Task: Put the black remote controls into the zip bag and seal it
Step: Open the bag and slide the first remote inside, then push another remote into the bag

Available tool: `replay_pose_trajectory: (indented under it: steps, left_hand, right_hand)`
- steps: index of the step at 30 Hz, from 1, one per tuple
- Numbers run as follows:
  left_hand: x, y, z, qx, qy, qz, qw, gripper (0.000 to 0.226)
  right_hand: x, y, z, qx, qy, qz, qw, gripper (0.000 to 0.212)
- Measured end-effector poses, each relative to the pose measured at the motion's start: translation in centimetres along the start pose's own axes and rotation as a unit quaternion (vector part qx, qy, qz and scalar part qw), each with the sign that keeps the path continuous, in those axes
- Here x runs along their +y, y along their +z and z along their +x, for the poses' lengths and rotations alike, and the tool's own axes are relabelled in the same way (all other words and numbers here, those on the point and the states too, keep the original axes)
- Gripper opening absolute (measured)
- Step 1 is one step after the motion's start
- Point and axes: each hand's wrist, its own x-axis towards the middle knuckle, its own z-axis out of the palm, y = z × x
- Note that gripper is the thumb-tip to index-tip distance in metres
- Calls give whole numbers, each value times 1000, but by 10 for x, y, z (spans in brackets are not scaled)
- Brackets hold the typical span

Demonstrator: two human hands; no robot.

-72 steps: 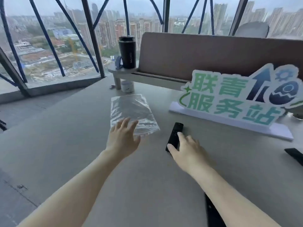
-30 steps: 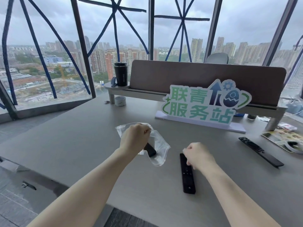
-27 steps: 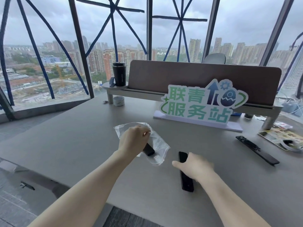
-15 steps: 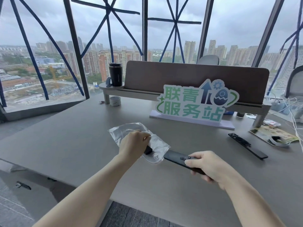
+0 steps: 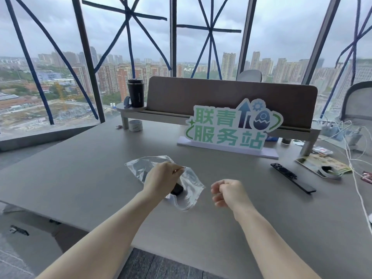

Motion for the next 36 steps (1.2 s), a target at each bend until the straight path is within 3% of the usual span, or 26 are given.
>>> replay_pose_trajectory:
  steps: [3,8,11,14,19,20,22,25,28,32,34,36]
  left_hand:
    - [13,20,3,-21,26,-4,999,24]
    - [48,54,17,-28,37,-27,999,30]
    - [63,65,26,-25,40,-41,998,26]
    - [70,69,30,-21,42,-69,997,23]
    - [76,77,35,-23,39,-79,996,23]
    - [77,77,35,-22,39,-81,996,23]
    - [78,77,34,-26,36,-84,995,23]
    - [77,73,30,-42,19,-80,996,24]
    - [70,66,27,-41,-2,-82,996,25]
    - [62,54,21,-22,-18,-82,996,24]
    - [64,49,18,-21,-16,-77,997,26]
    - [66,45,16,-22,-18,-73,997,25]
  right_hand:
    - [9,-57,26,123,-30,-149,981,30]
    - [19,-140,66,206,-16,-436,876,51]
    - [27,-169,93,205,43,-504,838,54]
    - [37,-188,116,215,87,-513,826,53]
    - [41,-190,116,257,53,-572,777,34]
    - [43,-188,113,259,45,-569,779,33]
    - [46,-185,106,244,43,-505,827,37]
    - [38,-176,83,184,29,-332,925,47]
    - [21,-169,45,78,-23,-119,990,33]
    - [-2,-174,-21,-98,-85,-61,990,28]
    - [-12,-163,-42,-154,-84,-123,977,25]
    - [-15,-134,-45,-161,-92,-206,961,18]
